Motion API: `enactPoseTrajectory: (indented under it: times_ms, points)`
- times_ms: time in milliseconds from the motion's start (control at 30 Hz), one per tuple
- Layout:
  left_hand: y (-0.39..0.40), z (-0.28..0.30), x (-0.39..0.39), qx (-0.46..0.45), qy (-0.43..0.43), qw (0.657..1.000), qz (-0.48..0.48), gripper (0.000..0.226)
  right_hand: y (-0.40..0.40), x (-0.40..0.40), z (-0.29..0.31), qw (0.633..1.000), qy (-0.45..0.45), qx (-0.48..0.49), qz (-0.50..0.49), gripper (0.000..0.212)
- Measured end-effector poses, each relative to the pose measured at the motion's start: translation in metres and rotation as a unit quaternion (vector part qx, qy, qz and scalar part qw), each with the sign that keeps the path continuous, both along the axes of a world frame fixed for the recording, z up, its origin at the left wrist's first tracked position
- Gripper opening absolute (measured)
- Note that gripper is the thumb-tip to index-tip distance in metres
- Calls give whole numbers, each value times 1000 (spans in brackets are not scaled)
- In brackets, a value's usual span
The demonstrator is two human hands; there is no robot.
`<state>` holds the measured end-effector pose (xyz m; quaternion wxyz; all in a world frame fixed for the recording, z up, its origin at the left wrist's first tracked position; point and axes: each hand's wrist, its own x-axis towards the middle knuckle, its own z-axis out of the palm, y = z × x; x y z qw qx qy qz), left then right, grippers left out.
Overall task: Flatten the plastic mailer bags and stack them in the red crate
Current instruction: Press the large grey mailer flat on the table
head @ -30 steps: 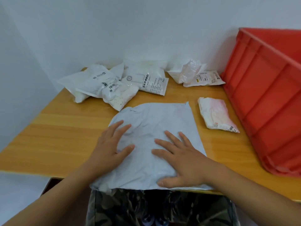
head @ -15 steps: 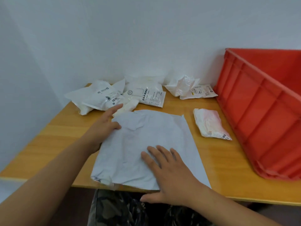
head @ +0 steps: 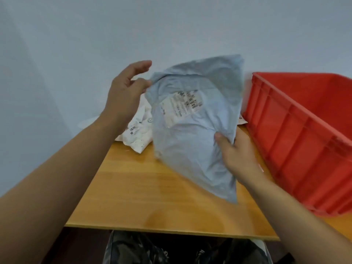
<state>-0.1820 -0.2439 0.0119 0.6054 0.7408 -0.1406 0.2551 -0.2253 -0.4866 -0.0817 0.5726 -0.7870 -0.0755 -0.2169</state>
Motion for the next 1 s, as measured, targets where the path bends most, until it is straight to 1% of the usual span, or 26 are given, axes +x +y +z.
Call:
enactPoseTrajectory:
  times_ms: [33,67,133,167,233,300,400,467,500,533,567,600,633,667,700,733,767,800,833,867,933,1000]
  points:
    - [-1,-3,0,35,-11,999,12,38,-4,6,4,996,31,76,21,20]
    - [-2,-9,0,69,-11,997,17,39,-8,11,5,988,65,133,40,23]
    - [-2,-29,2,149,-12,989,11,38,-14,17,-4,969,146,185,69,24]
    - [-1,-41,4,192,-10,981,4,38,-17,20,-12,960,190,192,80,23]
    - [3,-69,5,276,27,961,-15,41,-22,29,-36,939,266,196,95,32]
    - [7,-99,2,357,77,930,-39,48,-26,34,-57,928,309,182,104,39]
    - [9,-140,-6,455,126,878,-74,52,-29,42,-75,923,347,132,99,39]
    - [8,-162,-11,512,148,841,-94,59,-29,47,-79,933,346,58,76,41]
    - [8,-171,-15,536,157,824,-99,64,-29,50,-81,944,326,-7,43,47]
    - [9,-179,-18,551,163,812,-102,70,-29,51,-82,952,292,-96,-4,58]
    - [11,-185,-21,560,165,805,-103,73,-28,47,-82,950,243,-191,-46,69]
    - [13,-190,-25,565,161,803,-102,74,-26,41,-83,942,180,-276,-64,77]
    - [15,-194,-28,571,153,801,-99,72,-24,34,-84,930,118,-346,-44,84]
    - [17,-198,-30,580,143,796,-96,71,-21,27,-85,913,78,-401,16,90]
    - [18,-200,-33,592,134,790,-93,71,-16,19,-84,887,63,-447,96,95]
    - [18,-203,-36,603,130,782,-91,72,-11,13,-85,851,65,-492,169,98]
    - [17,-204,-39,612,128,775,-90,74,-7,9,-89,814,68,-534,218,98]
    - [16,-205,-41,620,128,769,-90,78,-3,8,-94,785,67,-565,244,99]
    - [14,-207,-43,626,131,763,-94,82,-1,8,-99,767,70,-584,256,101]
    - [13,-209,-45,633,132,756,-97,88,0,9,-105,757,72,-595,259,104]
    - [13,-214,-46,644,133,747,-99,97,1,11,-116,752,70,-604,254,107]
    - [13,-219,-46,640,130,751,-95,100,1,11,-123,750,62,-610,246,109]
